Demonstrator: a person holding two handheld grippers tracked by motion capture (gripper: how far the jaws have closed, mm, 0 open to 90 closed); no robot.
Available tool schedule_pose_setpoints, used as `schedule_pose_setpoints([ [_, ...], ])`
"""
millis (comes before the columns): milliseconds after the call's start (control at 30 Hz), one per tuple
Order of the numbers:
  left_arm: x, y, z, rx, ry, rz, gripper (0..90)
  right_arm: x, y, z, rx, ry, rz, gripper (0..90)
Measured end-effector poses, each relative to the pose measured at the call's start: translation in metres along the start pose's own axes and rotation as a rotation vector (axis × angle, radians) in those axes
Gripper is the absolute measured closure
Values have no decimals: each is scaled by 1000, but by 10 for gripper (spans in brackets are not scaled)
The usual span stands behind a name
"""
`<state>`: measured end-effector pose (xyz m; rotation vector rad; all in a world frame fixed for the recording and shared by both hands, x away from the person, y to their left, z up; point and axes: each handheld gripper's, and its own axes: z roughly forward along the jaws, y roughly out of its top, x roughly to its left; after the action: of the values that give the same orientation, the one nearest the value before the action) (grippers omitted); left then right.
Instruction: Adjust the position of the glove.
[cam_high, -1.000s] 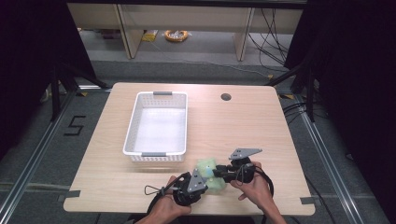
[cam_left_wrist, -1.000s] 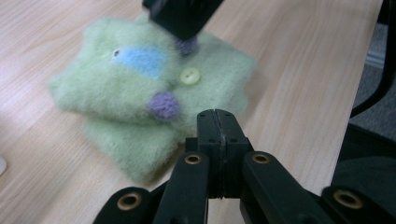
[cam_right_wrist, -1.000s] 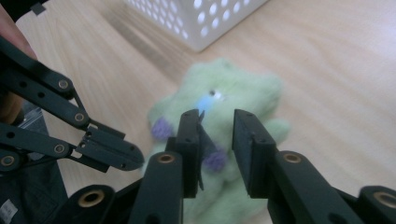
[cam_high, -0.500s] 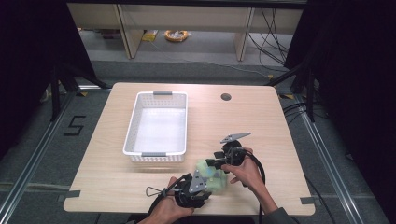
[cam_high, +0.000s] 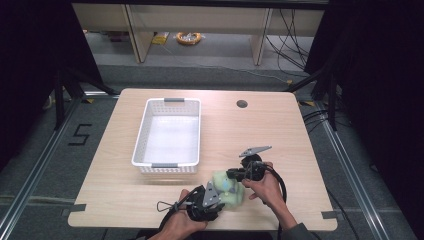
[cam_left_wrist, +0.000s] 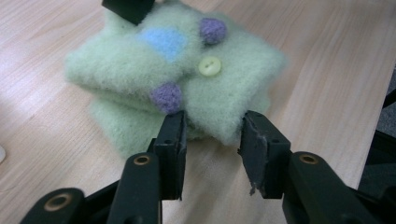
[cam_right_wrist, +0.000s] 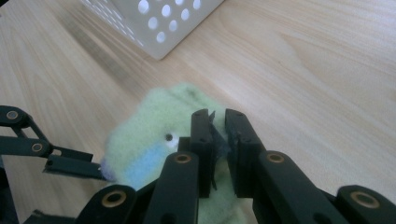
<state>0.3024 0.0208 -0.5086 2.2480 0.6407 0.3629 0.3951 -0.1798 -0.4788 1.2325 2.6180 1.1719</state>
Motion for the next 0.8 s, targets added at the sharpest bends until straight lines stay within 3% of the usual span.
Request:
schedule_pose_setpoints([
  [67,2,0,-1,2,-2,8,676,0,-2,0,-3,-12,6,826],
  [167,2,0,-3,-9,5,18,803,-2,-2,0,-8,17,11,829],
  [200,0,0,-3,-29,-6,-1,828,1,-2,0,-5,30,45,831],
  [233,1,1,-5,-22,7,28,838,1,-2,-2,-3,22,36,831],
  [300,0,1,-5,-34,-16,-6,849,0,-2,-2,-12,24,23,832],
  [333,3,2,-7,-20,-6,29,853,1,-1,-3,-13,42,37,832],
  [400,5,2,-10,-36,-15,-8,856,0,-1,-7,-28,18,19,833],
  [600,24,6,-27,-60,6,-3,860,4,-5,-26,-96,21,31,833],
  [733,35,6,-31,-62,-8,-7,862,15,-13,-39,-117,12,75,834],
  [767,37,6,-31,-61,-8,-10,863,14,-15,-40,-133,16,51,835],
  [800,40,6,-30,-57,-7,1,863,17,-17,-41,-137,8,63,835],
])
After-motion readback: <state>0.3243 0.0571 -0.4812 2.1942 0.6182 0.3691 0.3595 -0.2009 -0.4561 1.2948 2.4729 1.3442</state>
